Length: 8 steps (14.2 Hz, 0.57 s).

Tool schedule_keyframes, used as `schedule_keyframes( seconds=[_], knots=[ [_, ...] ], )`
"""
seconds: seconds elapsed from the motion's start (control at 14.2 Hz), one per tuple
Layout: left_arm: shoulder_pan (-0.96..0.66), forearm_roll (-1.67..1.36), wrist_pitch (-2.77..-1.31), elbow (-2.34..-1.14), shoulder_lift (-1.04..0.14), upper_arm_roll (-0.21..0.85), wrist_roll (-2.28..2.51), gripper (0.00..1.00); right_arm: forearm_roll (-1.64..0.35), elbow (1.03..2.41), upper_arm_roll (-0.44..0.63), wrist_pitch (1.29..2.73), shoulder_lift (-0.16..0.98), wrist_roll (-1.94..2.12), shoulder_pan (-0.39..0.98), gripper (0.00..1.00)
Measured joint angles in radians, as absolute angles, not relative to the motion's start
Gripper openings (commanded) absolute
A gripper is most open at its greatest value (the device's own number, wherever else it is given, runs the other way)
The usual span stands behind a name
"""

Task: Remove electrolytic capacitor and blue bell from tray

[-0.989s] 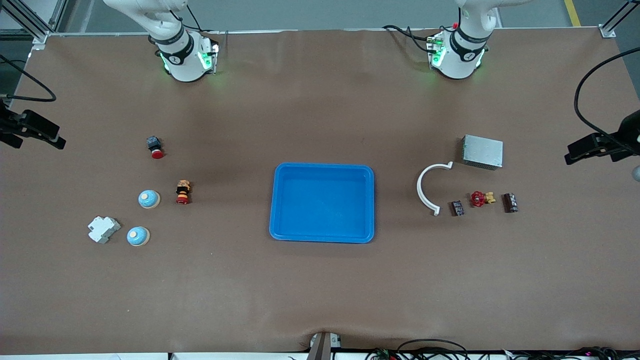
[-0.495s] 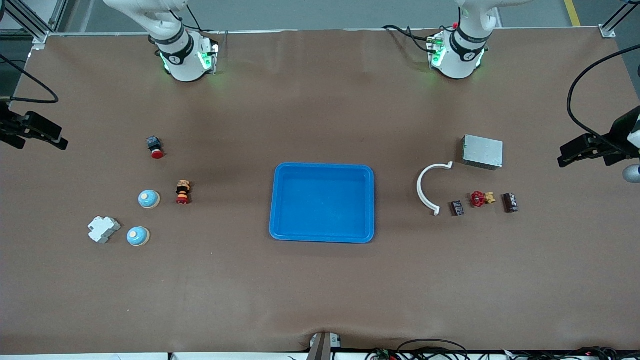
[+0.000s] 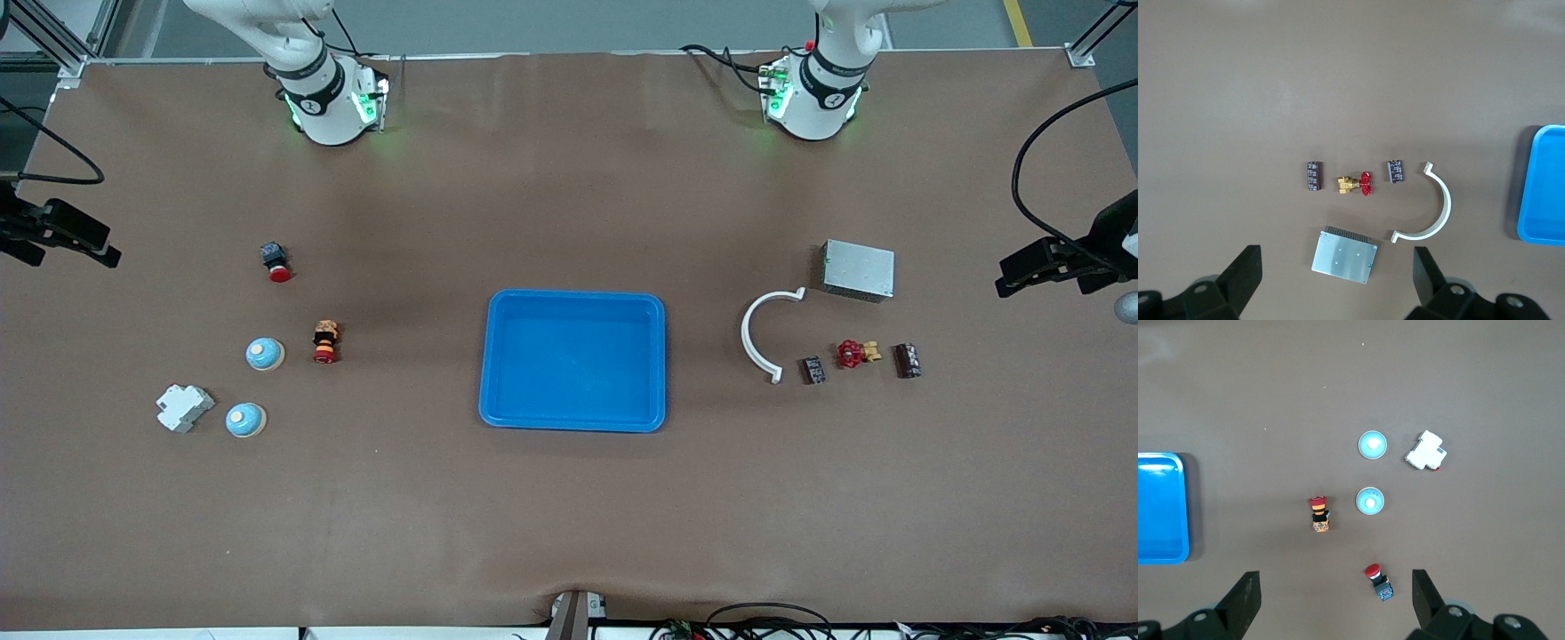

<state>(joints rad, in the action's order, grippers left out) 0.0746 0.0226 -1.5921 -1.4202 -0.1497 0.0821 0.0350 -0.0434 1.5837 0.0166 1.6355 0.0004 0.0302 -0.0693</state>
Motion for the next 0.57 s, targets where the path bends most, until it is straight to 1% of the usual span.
schedule_keyframes(
  seconds=[0.35, 0.57],
  knots=[
    [0.075, 0.023, -1.600, -1.438, -0.131, 0.083, 0.037, 1.00, -0.043, 1.584, 0.017, 1.637, 0.000, 0.030, -0.069, 1.00],
    [0.075, 0.023, -1.662, -1.531, -0.068, 0.089, 0.071, 1.00, -0.043, 1.584, 0.017, 1.641, 0.000, 0.030, -0.069, 1.00]
  ],
)
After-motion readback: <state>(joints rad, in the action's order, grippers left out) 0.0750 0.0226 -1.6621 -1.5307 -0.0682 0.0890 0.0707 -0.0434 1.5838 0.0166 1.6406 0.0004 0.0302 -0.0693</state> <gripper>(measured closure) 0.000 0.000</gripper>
